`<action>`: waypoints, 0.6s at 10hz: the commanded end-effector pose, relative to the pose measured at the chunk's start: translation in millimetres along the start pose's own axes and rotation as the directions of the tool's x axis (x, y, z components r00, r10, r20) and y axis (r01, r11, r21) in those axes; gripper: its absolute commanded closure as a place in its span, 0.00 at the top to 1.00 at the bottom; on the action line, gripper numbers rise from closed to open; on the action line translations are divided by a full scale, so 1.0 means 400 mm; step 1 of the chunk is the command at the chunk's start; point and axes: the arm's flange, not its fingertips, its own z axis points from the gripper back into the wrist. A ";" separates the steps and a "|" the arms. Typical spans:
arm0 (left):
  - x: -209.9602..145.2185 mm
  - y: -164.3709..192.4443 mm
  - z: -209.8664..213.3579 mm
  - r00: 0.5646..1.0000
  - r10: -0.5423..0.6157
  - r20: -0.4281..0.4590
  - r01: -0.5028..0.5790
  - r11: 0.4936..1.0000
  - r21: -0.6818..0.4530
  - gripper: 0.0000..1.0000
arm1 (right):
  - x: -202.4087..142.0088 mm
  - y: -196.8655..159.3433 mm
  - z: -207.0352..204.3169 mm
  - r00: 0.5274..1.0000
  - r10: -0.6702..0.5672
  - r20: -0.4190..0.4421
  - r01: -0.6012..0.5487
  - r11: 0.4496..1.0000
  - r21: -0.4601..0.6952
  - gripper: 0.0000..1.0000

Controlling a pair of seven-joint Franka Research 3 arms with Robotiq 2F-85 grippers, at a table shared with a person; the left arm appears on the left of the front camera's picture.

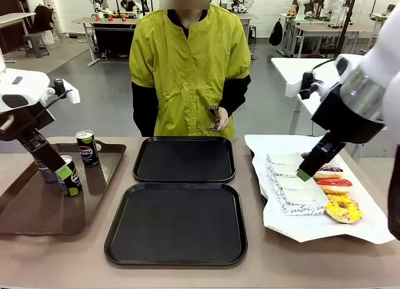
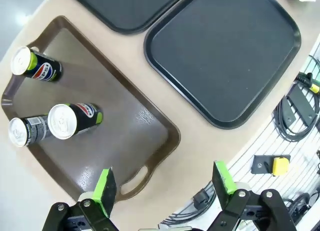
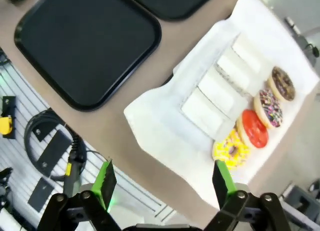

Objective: Set up donuts and drinks on trays.
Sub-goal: Pick up one Pepsi coke and place it on the Flat Tray.

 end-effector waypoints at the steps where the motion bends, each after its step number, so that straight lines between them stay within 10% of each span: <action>1: 0.009 -0.005 -0.016 1.000 -0.013 -0.008 0.013 1.000 -0.005 1.00 | 0.022 -0.002 -0.025 1.000 0.007 0.006 -0.007 1.000 -0.001 1.00; 4: 0.009 -0.005 -0.016 1.000 -0.013 -0.008 0.013 1.000 -0.005 1.00 | 0.002 0.000 -0.002 1.000 0.001 0.000 -0.001 1.000 -0.002 1.00; 5: 0.003 -0.003 -0.008 1.000 -0.005 -0.011 0.005 1.000 0.001 1.00 | -0.023 -0.064 -0.028 0.977 -0.197 0.087 0.162 0.938 0.308 1.00; 6: -0.021 0.060 -0.006 0.985 0.165 0.054 -0.149 0.962 -0.228 1.00 | -0.078 -0.133 -0.053 0.922 -0.377 0.085 0.286 0.813 0.507 1.00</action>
